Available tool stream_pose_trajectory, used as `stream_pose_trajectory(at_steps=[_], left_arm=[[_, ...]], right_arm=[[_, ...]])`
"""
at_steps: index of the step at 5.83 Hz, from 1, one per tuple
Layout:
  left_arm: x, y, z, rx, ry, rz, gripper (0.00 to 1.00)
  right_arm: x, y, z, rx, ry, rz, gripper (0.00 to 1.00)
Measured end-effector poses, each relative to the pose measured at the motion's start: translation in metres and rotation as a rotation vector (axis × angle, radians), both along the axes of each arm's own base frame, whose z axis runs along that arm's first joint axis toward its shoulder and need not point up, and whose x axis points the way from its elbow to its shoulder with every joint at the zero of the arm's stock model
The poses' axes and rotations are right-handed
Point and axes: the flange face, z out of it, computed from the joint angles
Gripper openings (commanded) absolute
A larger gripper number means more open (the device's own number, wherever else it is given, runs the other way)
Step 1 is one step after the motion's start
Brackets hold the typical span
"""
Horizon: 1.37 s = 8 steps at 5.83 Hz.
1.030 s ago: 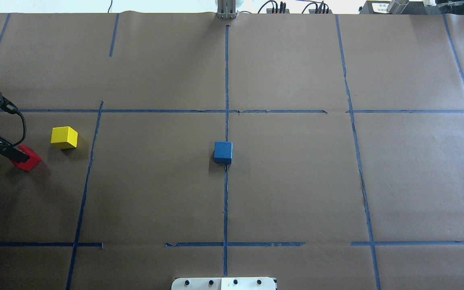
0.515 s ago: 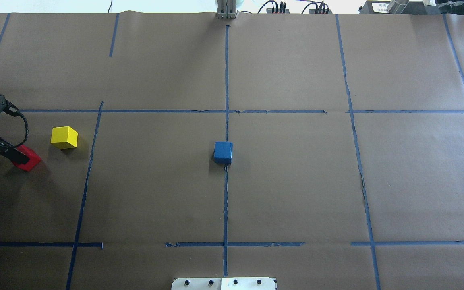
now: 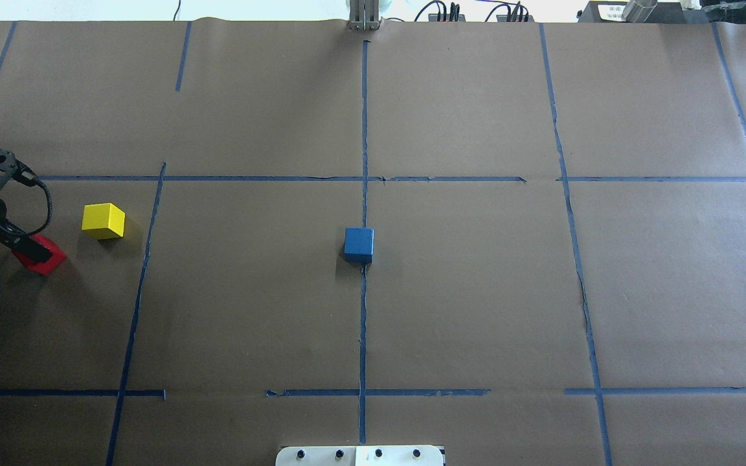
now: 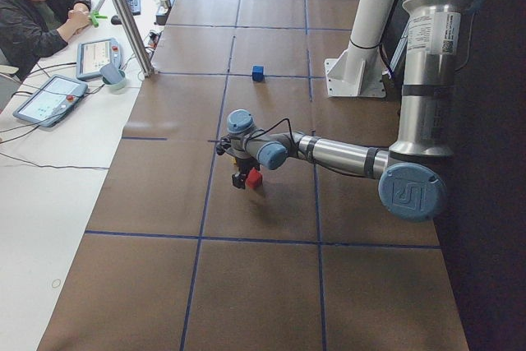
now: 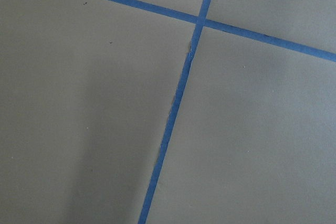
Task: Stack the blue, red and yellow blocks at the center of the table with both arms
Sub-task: 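Close the left gripper on the red cube and lift it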
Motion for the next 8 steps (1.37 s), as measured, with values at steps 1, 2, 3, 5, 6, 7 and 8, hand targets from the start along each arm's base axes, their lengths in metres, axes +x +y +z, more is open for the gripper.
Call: stream_pose_trajectory(at_steps=[1, 2, 3, 5, 6, 7, 8], left_arm=[[0.005, -0.006, 0.003, -0.006, -0.004, 0.001, 1.00], [0.008, -0.008, 0.004, -0.016, 0.006, 0.008, 0.72], [0.010, -0.006, 0.003, -0.038, 0.032, 0.022, 0.48], [0.013, -0.002, 0.000, -0.083, 0.056, 0.015, 0.24], [0.013, -0.001, -0.004, -0.089, 0.062, 0.009, 0.08], [0.014, 0.000, -0.019, -0.095, 0.076, -0.005, 0.05], [0.013, 0.002, -0.051, -0.100, 0.107, -0.035, 0.05]], right_arm=[[0.000, 0.000, 0.000, 0.000, 0.000, 0.000, 1.00], [0.000, 0.000, 0.000, 0.000, 0.000, 0.000, 1.00], [0.000, 0.000, 0.000, 0.000, -0.001, 0.000, 1.00], [0.000, 0.001, 0.001, -0.002, -0.001, 0.000, 1.00], [0.000, 0.001, 0.000, -0.002, -0.001, 0.001, 1.00], [0.000, 0.000, 0.000, -0.002, -0.001, 0.001, 1.00], [0.000, 0.000, 0.000, -0.002, -0.001, 0.002, 1.00]])
